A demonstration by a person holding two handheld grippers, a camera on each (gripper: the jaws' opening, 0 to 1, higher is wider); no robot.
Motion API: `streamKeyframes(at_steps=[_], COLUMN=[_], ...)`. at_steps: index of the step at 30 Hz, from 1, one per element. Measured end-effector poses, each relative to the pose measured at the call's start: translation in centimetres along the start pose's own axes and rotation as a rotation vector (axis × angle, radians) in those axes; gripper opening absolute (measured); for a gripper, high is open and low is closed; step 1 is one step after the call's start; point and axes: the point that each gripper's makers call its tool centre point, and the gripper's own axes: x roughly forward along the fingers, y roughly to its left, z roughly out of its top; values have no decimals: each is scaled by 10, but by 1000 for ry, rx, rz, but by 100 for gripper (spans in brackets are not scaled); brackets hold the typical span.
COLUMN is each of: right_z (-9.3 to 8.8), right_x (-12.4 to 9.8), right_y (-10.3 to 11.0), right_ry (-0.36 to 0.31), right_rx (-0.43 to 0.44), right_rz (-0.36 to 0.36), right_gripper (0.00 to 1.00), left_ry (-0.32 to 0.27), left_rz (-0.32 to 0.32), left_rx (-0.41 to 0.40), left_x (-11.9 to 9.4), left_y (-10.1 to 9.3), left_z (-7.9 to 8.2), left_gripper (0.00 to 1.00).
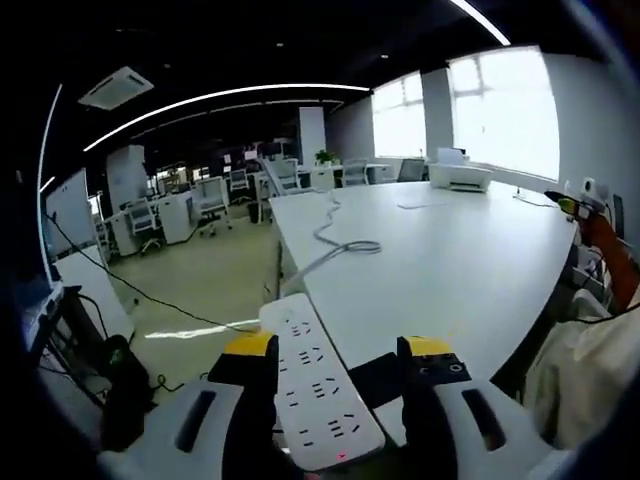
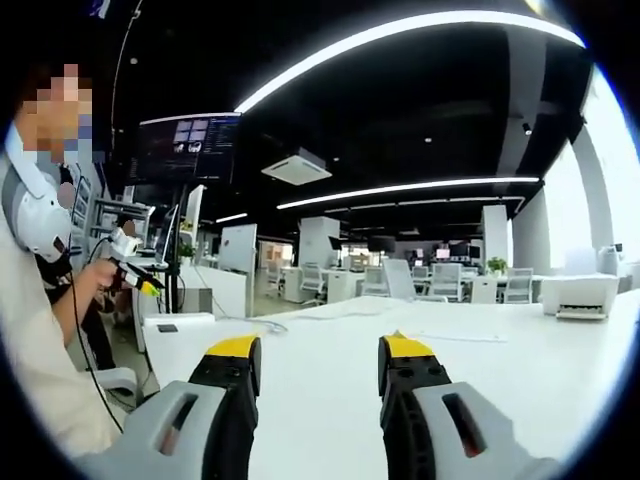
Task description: Pick up the power strip scattered on the table, fix it on the side mounting bracket of the table, and press the switch
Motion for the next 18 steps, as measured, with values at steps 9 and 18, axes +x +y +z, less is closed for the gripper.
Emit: streamKeyframes(at_steps=[9, 18], right_z=[-1, -10], right_x=[-1, -1], right_y=[0, 4], right_ry=[-3, 12], right_rx=[2, 12], right_rz=[3, 12], right_gripper=[42, 41], left_ry=[65, 95], left_rz=[-68, -84], left_rx=[99, 99], left_x=[6, 7], left_y=[-5, -2], left_z=[-7, -12], left_gripper=[49, 49])
